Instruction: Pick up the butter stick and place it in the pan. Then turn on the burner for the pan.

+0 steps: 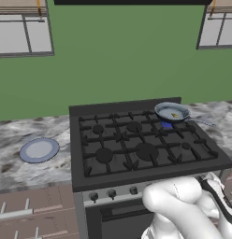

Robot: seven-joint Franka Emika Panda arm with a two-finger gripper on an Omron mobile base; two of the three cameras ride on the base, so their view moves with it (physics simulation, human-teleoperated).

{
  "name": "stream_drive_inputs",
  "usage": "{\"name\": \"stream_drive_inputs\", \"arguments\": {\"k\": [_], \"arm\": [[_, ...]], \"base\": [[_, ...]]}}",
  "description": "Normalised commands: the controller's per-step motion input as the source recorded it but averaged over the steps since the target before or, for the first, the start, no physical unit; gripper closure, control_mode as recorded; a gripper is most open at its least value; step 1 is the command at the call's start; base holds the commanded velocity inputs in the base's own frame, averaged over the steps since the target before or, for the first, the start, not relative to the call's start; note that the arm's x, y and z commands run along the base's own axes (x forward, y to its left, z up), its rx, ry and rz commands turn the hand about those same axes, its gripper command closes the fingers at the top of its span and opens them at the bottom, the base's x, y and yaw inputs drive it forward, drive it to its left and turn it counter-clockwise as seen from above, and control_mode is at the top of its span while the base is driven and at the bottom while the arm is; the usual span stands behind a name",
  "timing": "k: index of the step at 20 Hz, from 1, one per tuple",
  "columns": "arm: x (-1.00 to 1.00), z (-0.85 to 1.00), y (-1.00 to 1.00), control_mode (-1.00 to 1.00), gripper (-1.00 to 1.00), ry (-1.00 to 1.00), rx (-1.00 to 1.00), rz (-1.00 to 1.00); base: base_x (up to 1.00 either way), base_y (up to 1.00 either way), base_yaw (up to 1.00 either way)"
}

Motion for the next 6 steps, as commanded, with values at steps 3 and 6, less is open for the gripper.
{"name": "stream_drive_inputs", "arguments": {"k": [3,6], "arm": [[-0.04,-0.29,0.09,-1.00,1.00,0.00,-0.32,0.06],[0.00,-0.17,0.08,-1.00,1.00,0.00,-0.17,0.03]], "base": [[0.00,0.00,0.00],[0.00,0.00,0.00]]}}
